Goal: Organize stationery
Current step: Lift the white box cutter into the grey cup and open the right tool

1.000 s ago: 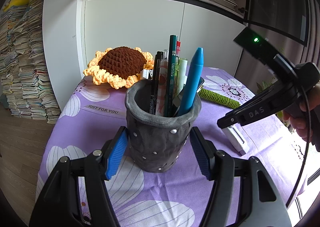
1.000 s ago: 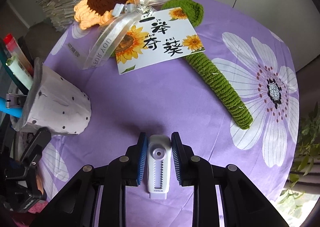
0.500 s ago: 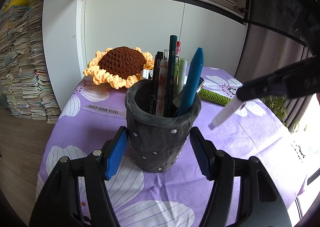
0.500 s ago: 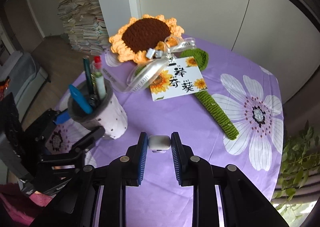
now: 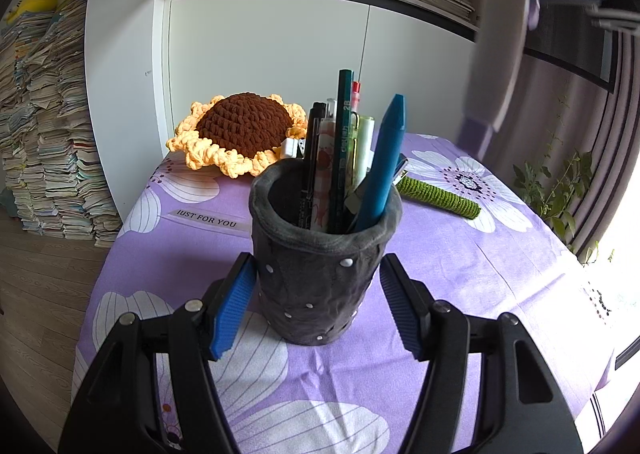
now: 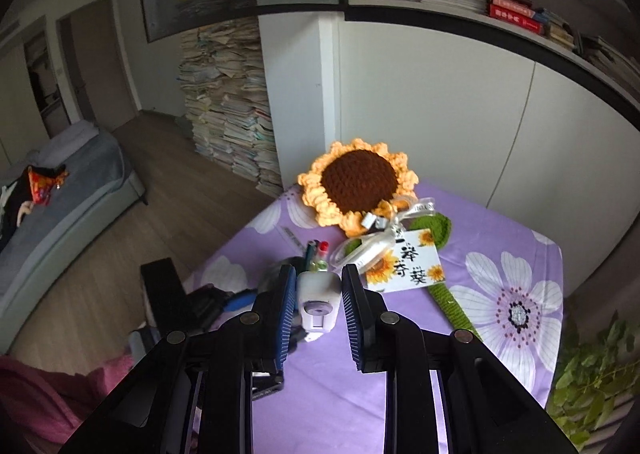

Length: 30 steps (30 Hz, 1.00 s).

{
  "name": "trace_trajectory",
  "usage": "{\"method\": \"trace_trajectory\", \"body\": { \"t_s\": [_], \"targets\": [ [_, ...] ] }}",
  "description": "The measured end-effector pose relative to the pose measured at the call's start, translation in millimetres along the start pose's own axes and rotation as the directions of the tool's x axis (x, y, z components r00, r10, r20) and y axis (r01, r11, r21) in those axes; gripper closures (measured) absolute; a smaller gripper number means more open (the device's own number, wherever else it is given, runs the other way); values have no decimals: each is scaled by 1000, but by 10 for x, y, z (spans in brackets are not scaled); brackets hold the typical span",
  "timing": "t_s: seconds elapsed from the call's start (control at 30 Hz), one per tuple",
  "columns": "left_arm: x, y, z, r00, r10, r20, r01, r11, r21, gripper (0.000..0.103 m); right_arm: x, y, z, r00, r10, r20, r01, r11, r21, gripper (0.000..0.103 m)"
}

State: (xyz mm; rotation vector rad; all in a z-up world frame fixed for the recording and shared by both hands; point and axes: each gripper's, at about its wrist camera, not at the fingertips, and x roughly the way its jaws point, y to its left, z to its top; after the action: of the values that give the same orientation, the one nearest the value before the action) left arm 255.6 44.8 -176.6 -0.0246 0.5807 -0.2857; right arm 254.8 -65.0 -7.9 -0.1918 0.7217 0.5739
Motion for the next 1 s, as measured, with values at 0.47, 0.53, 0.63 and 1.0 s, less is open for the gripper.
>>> {"method": "trace_trajectory", "body": {
  "t_s": [0.47, 0.53, 0.63, 1.0],
  "targets": [
    [2, 0, 1, 1000, 0, 0, 0, 1000, 0, 40, 419, 224, 174, 997, 74, -14, -75, 995, -65, 78],
    [1, -1, 1, 1000, 0, 0, 0, 1000, 0, 40, 485, 184, 163, 996, 83, -19, -85, 994, -62, 78],
    [2, -1, 1, 1000, 0, 0, 0, 1000, 0, 40, 583, 138, 134, 995, 91, -39, -93, 994, -50, 78],
    [2, -1, 1, 1000, 0, 0, 0, 1000, 0, 39, 778, 97, 32, 989, 100, -104, -105, 994, -43, 78]
  ]
}}
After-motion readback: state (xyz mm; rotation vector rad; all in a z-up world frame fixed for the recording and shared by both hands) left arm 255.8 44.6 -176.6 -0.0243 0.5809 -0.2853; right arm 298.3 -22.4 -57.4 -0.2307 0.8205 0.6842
